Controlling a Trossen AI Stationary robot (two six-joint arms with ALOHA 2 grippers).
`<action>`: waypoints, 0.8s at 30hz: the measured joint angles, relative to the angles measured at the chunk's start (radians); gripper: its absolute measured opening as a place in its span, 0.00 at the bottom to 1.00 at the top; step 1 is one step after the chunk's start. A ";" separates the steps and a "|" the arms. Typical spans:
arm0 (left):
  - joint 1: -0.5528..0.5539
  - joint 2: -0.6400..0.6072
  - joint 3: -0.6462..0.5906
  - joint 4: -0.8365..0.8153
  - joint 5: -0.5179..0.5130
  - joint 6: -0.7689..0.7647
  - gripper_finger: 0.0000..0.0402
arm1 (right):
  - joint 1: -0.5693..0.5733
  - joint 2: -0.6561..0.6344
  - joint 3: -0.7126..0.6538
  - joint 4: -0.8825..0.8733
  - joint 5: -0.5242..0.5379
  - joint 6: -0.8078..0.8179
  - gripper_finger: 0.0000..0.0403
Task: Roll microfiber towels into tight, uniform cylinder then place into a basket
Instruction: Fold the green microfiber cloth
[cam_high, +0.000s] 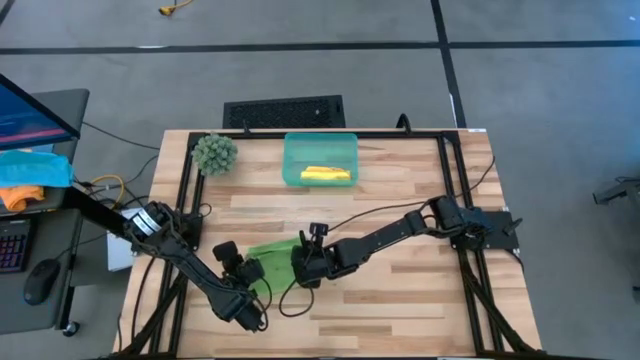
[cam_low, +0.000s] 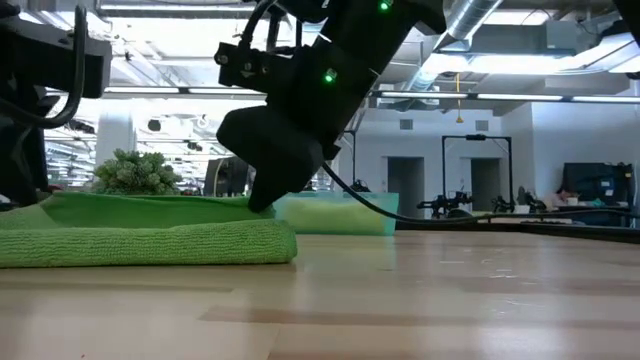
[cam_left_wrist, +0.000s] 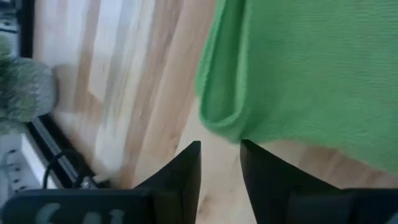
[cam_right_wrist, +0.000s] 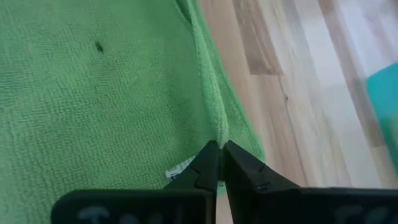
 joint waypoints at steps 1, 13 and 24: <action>0.000 0.000 0.001 -0.012 -0.003 -0.008 0.27 | 0.000 0.000 0.000 0.000 -0.004 0.000 0.10; -0.088 0.000 0.118 -0.025 -0.186 -0.007 0.28 | -0.002 0.000 0.000 0.001 -0.015 0.037 0.21; -0.161 -0.006 0.024 0.061 -0.335 -0.186 0.28 | 0.003 0.000 0.059 -0.101 -0.019 0.029 0.42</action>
